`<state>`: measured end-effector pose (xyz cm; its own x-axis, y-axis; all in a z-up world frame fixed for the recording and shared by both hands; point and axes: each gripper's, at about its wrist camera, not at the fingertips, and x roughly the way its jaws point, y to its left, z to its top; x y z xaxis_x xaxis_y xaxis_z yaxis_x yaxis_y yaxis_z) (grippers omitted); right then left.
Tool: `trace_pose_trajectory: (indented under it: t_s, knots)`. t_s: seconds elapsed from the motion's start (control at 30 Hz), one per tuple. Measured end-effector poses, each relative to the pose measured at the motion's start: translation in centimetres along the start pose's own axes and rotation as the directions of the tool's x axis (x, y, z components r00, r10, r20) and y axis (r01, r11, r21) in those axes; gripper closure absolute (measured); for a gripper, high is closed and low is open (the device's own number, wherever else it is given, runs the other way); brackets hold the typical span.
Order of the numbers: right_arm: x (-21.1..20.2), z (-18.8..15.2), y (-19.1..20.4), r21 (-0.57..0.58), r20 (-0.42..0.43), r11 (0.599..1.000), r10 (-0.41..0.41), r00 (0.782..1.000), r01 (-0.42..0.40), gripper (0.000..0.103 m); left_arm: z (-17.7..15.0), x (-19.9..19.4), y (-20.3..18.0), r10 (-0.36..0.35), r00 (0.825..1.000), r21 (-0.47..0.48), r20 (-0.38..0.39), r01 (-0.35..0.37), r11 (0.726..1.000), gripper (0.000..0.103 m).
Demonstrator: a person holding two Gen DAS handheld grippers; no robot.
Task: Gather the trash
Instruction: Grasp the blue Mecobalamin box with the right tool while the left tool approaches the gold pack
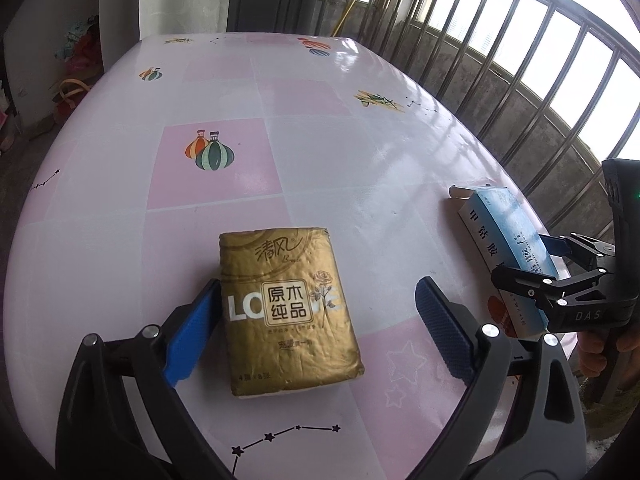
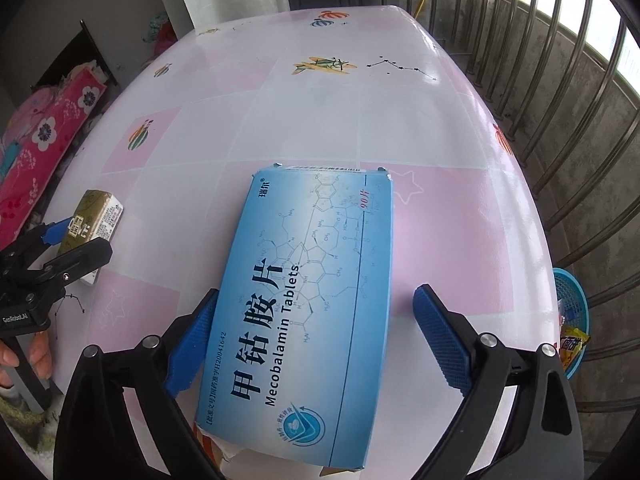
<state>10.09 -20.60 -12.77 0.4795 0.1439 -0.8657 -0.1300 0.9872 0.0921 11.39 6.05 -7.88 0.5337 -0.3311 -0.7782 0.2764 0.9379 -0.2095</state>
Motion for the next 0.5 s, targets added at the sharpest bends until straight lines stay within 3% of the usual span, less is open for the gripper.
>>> trace_pose_trajectory:
  t_s: [0.23,0.5]
  knots:
    - [0.28,-0.45,0.45,-0.027,0.023,0.998,-0.057,0.998,0.058,0.006,0.11,-0.15,0.34,0.015,1.0,0.013,-0.015,-0.014,1.0,0.009]
    - [0.31,-0.23,0.39,-0.025,0.004,0.998,-0.055,0.998,0.055,0.006,0.15,-0.09,0.01,0.025,0.999,0.04,-0.035,-0.023,0.999,0.009]
